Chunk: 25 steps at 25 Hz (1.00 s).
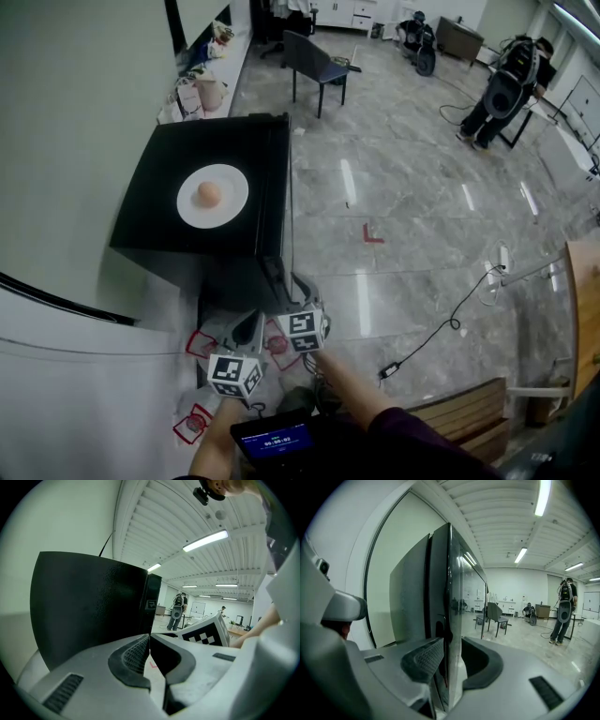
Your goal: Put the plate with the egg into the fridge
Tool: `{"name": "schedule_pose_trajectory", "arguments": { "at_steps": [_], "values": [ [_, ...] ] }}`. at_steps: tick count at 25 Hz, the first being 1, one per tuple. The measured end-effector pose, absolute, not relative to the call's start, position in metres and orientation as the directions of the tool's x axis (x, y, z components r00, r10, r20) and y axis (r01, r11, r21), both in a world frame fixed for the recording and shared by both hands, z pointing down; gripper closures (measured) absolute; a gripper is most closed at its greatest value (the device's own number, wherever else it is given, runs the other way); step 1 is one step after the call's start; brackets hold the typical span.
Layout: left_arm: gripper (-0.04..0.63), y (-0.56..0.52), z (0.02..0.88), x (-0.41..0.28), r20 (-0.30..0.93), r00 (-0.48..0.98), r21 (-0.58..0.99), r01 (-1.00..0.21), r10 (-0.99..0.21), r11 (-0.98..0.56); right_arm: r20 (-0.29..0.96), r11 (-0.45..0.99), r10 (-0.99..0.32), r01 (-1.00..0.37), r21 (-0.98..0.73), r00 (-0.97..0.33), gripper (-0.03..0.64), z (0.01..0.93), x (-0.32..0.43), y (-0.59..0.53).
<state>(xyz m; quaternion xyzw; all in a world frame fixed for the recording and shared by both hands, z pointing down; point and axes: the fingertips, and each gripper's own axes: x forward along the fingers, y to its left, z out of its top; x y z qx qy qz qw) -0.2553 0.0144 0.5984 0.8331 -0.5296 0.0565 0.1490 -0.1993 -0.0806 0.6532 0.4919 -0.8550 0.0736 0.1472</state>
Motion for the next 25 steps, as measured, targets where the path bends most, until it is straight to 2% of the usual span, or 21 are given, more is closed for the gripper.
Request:
{"name": "schedule_pose_trajectory", "arguments": {
  "at_steps": [11, 25],
  "values": [
    [0.584, 0.012, 0.610, -0.261, 0.276, 0.424, 0.195, -0.904, -0.863, -0.381, 0.303, 0.527, -0.816, -0.849, 0.038, -0.493, 0.546, 0.653, -0.205, -0.080],
    [0.583, -0.013, 0.620, -0.238, 0.288, 0.496, 0.142, -0.868, -0.819, -0.476, 0.310, 0.608, -0.743, -0.792, -0.056, -0.593, 0.555, 0.654, -0.203, -0.082]
  ]
}}
